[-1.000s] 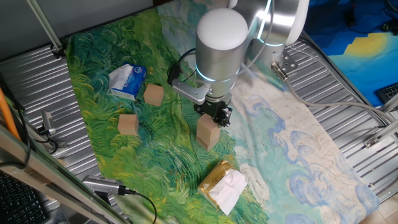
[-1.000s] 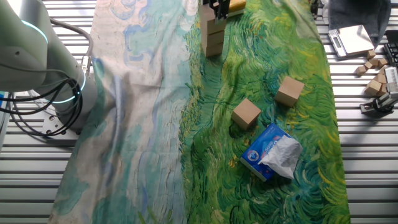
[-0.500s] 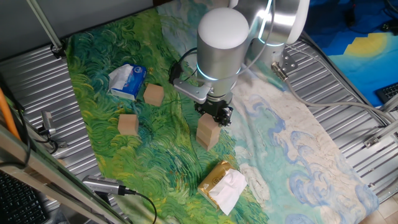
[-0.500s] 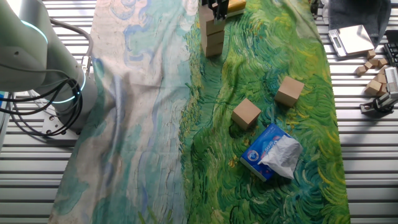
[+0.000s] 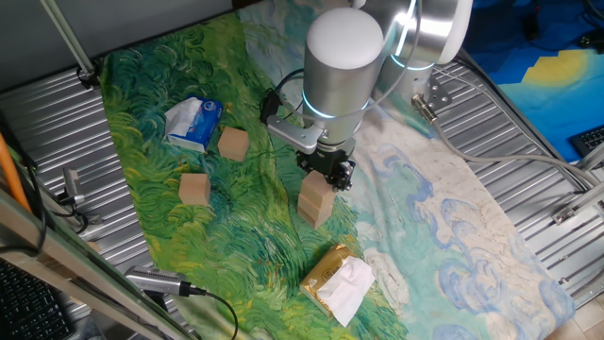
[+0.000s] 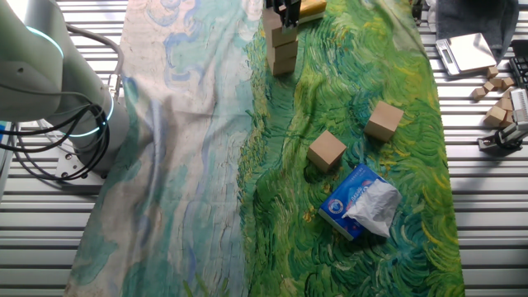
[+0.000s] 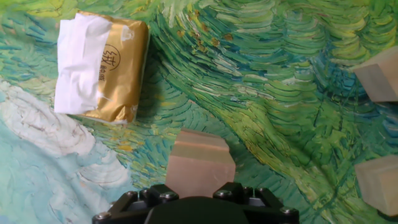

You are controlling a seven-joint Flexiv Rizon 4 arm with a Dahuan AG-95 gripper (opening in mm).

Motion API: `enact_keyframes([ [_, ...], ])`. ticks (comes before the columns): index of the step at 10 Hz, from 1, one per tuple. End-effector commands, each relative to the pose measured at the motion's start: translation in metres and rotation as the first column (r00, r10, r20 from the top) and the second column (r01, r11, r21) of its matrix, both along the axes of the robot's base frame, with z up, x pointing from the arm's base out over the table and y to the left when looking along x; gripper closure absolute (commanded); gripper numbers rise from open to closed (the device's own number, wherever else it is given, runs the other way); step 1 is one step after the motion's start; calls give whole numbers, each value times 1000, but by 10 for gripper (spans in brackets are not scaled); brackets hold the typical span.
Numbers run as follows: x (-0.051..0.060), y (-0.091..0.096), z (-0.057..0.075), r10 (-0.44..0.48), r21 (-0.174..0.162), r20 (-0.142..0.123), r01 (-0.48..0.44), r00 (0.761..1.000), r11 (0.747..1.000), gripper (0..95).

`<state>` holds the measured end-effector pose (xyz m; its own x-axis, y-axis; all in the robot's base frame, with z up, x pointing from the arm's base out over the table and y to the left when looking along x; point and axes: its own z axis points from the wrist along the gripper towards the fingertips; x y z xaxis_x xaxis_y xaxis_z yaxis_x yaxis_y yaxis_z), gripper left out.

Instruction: Stack the blocks in a vertical line of five

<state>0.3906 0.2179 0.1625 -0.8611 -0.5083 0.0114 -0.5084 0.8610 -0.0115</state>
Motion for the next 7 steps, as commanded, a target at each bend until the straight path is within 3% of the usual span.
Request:
enact_keyframes([
  [1, 0, 0, -1, 0, 1, 0, 0, 1000, 1000, 950],
  [7, 0, 0, -1, -21, 29, -1, 21, 1000, 999, 950],
])
